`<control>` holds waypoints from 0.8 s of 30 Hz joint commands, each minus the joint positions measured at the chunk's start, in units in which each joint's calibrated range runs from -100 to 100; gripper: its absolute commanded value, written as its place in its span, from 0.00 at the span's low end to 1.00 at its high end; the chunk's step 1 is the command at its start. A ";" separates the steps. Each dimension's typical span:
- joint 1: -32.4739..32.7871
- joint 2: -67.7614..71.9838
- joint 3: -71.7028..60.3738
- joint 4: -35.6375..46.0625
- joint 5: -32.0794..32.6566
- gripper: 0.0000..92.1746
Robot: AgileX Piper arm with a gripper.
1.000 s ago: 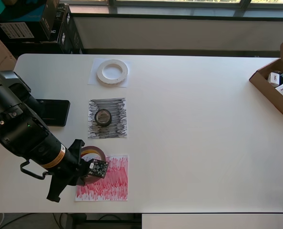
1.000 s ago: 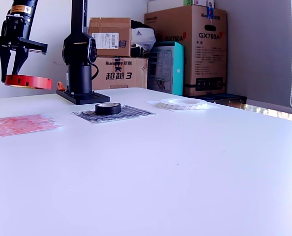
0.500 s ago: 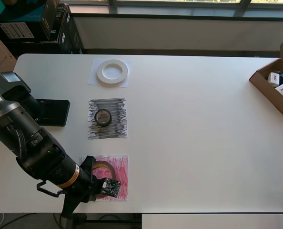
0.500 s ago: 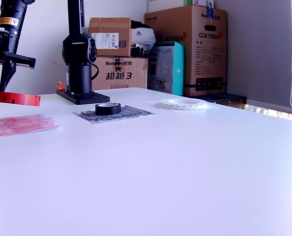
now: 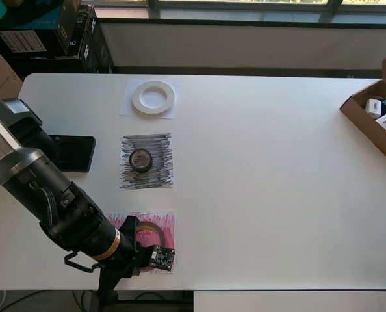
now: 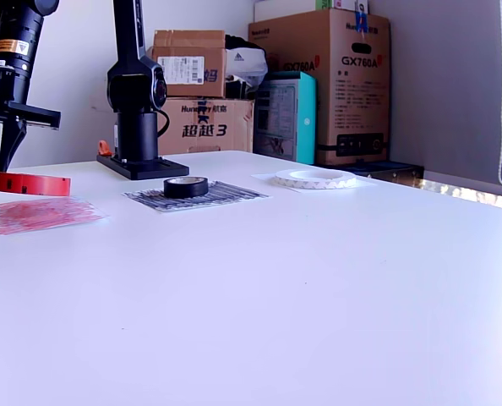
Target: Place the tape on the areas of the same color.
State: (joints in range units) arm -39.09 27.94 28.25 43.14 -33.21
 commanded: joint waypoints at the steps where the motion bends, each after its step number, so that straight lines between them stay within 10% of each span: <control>1: 0.03 0.41 0.51 0.77 0.22 0.00; 24: 0.66 0.32 2.14 0.77 -0.43 0.11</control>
State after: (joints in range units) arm -38.31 27.94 30.00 43.31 -33.11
